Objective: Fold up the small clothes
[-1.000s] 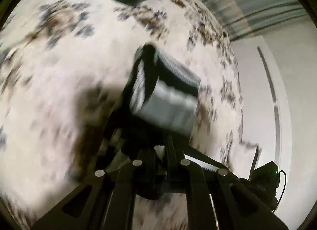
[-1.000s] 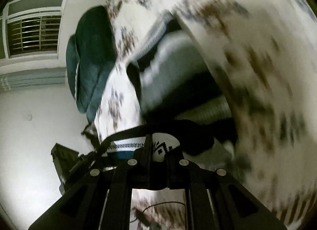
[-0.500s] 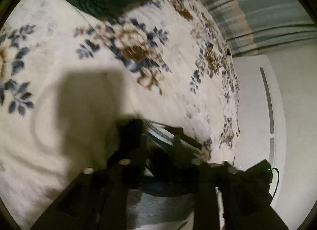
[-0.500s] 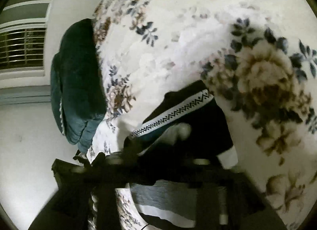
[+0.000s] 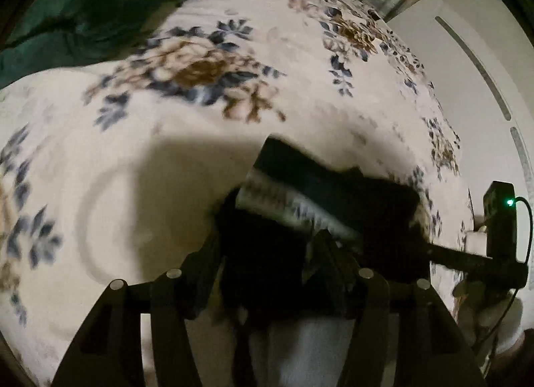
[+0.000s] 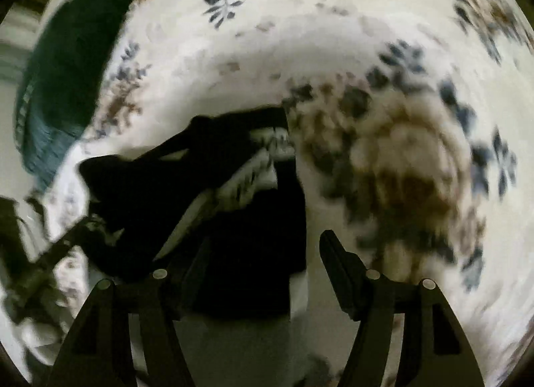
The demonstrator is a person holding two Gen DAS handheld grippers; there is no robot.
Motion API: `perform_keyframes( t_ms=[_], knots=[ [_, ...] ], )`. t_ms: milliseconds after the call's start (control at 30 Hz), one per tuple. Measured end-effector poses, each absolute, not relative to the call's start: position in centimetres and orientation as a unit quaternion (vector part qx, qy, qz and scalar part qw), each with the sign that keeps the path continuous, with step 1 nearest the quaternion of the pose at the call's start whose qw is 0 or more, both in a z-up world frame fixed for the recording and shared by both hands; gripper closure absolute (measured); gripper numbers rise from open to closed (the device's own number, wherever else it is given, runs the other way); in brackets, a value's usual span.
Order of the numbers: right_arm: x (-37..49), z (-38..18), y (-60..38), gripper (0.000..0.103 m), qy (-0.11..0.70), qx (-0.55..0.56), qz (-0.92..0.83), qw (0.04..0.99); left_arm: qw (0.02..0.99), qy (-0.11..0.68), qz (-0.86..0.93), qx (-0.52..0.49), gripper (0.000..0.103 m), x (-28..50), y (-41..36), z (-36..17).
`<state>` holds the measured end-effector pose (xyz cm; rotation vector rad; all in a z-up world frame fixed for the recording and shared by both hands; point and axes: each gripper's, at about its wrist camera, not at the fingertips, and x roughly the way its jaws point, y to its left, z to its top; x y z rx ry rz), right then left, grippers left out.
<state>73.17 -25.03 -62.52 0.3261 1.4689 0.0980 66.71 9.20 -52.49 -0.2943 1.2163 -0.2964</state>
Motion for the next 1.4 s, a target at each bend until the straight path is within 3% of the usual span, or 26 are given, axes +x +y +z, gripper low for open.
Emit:
perform_keyframes(
  t_ms=[167, 333, 533, 600, 633, 867, 900, 967, 1000, 1033, 1067, 1100, 1267, 1400],
  knots=[
    [77.4, -61.2, -25.5, 0.037, 0.623, 0.160, 0.003, 0.766, 0.817, 0.546, -0.106, -0.156, 0.049, 70.2, 10.9, -51.1],
    [76.0, -58.6, -27.6, 0.037, 0.604, 0.203, 0.015, 0.770, 0.812, 0.535, -0.128, -0.195, 0.049, 66.1, 13.8, -49.2],
    [74.3, -61.3, -26.9, 0.037, 0.648, 0.186, 0.053, 0.736, 0.804, 0.566, -0.153, -0.099, 0.049, 64.7, 8.9, -51.7],
    [74.7, -62.4, -26.7, 0.047, 0.655, 0.179, 0.052, 0.732, 0.803, 0.576, -0.135, -0.070, 0.063, 66.6, 7.5, -53.4],
    [75.1, -62.6, -26.7, 0.062, 0.651, 0.170, 0.036, 0.739, 0.800, 0.581, -0.130, -0.073, 0.077, 67.8, 7.3, -54.1],
    [75.1, -60.8, -27.8, 0.063, 0.621, 0.201, 0.017, 0.758, 0.795, 0.569, -0.105, -0.182, 0.073, 69.2, 11.2, -52.4],
    [74.9, -61.0, -27.5, 0.063, 0.628, 0.195, 0.030, 0.753, 0.798, 0.565, -0.110, -0.176, 0.071, 68.6, 11.1, -52.0],
    [74.9, -61.6, -26.8, 0.063, 0.639, 0.176, 0.042, 0.748, 0.803, 0.563, -0.127, -0.151, 0.050, 67.9, 10.2, -51.6],
    [75.0, -61.8, -26.6, 0.063, 0.642, 0.170, 0.045, 0.746, 0.804, 0.566, -0.133, -0.126, 0.051, 67.8, 9.3, -51.9],
    [74.9, -62.0, -26.3, 0.073, 0.640, 0.159, 0.043, 0.750, 0.805, 0.569, -0.135, -0.104, 0.054, 67.9, 8.5, -52.3],
    [75.0, -61.6, -26.2, 0.097, 0.634, 0.155, 0.041, 0.757, 0.807, 0.569, -0.136, -0.088, 0.081, 68.1, 7.9, -52.7],
    [75.0, -61.4, -26.0, 0.096, 0.626, 0.150, 0.036, 0.765, 0.808, 0.570, -0.126, -0.077, 0.093, 68.5, 7.4, -53.1],
    [74.8, -58.5, -26.1, 0.097, 0.580, 0.171, 0.028, 0.796, 0.806, 0.553, -0.123, -0.170, 0.096, 69.2, 10.8, -52.6],
    [76.6, -59.0, -25.4, 0.097, 0.588, 0.153, 0.019, 0.794, 0.774, 0.573, -0.105, -0.247, 0.096, 70.2, 13.0, -55.3]
  ],
)
